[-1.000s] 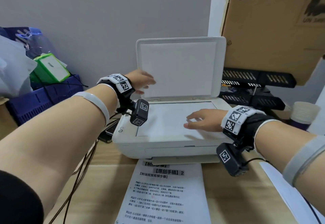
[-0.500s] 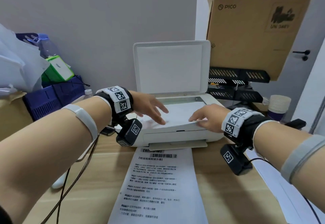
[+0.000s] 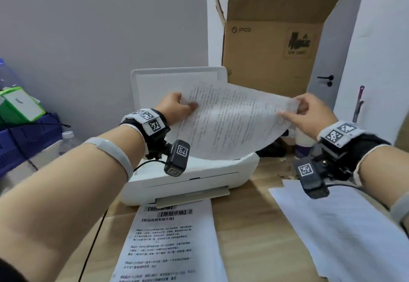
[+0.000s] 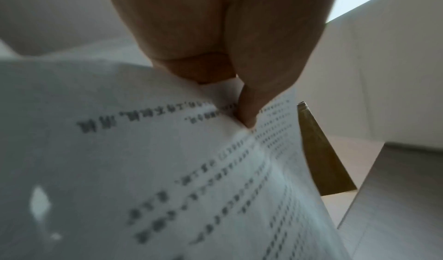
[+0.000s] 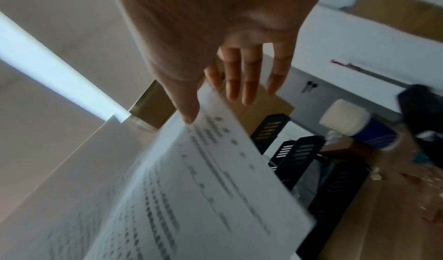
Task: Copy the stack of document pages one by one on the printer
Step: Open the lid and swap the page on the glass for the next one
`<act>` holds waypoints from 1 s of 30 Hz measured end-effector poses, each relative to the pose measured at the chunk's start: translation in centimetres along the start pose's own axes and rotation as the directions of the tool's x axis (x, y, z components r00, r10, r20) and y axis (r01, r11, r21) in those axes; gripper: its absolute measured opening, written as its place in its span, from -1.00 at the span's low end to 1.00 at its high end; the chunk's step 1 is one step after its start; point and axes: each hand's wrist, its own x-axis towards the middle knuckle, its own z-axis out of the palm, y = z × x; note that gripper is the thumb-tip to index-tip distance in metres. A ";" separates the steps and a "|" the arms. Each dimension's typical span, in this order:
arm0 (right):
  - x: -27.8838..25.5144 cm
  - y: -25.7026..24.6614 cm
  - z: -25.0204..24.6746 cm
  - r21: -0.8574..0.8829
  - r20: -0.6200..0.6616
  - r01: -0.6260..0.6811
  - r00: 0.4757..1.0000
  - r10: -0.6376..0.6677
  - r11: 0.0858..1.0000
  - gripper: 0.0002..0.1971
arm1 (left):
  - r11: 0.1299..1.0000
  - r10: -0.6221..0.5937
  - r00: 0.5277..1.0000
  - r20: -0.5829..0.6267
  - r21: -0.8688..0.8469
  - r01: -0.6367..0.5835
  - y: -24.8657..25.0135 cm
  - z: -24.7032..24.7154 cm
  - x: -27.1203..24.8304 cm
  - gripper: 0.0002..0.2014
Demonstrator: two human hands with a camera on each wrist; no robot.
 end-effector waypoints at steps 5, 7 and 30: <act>-2.0 4.4 -2.1 0.354 0.323 -0.537 0.839 0.438 0.766 -0.24 | 0.855 -0.143 0.990 0.019 -0.502 0.133 2.5 6.1 0.2 -0.98; -3.7 5.2 -1.8 0.365 0.491 -0.621 0.761 0.423 0.694 -0.29 | 0.741 -0.207 0.974 0.097 -0.634 0.221 3.7 9.0 -0.5 -0.90; -12.6 16.0 -8.1 -0.367 0.210 -0.523 0.759 0.616 0.769 -0.67 | 0.902 -0.286 0.610 0.738 -0.007 0.431 3.3 27.7 -13.5 -0.88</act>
